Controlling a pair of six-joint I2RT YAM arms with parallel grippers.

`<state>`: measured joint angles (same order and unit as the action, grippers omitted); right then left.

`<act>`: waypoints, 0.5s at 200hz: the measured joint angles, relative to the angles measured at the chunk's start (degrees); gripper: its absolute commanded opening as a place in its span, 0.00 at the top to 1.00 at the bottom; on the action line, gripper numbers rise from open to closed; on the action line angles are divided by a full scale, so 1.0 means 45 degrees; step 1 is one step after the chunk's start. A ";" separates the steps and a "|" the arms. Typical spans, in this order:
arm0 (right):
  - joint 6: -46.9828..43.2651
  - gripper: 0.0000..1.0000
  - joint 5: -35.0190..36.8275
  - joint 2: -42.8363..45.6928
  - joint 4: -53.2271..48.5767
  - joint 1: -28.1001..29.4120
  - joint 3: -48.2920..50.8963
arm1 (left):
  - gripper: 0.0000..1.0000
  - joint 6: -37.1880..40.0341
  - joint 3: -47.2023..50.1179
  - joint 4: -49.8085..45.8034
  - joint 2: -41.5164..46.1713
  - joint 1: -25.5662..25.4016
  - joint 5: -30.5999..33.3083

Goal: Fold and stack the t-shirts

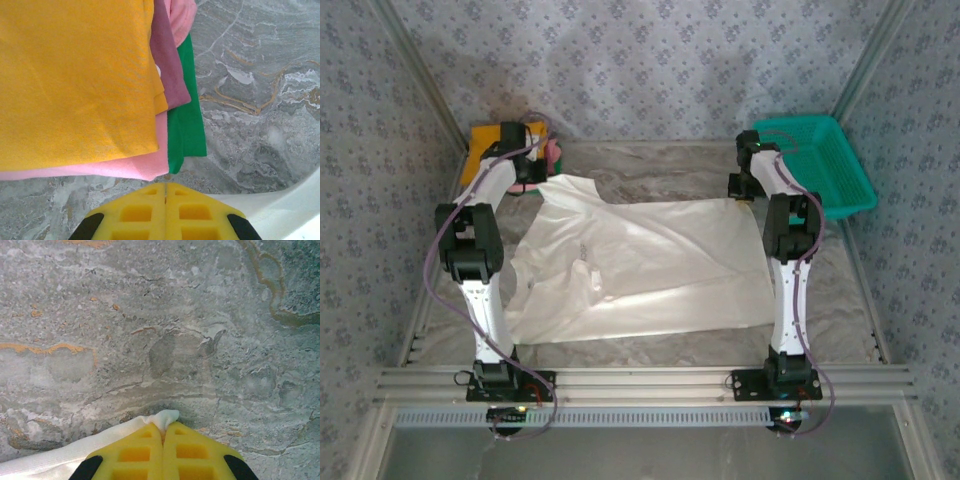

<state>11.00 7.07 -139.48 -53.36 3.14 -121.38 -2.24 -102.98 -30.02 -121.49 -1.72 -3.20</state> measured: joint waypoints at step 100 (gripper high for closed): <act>0.0627 1.00 -0.0146 0.1404 0.0967 -0.0005 0.0374 | 1.00 0.0102 -0.5105 -0.1559 -0.1661 -0.0228 -0.0044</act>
<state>13.82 6.42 -133.16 -49.01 3.11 -119.70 -1.78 -125.95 -37.04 -128.97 -2.74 -3.40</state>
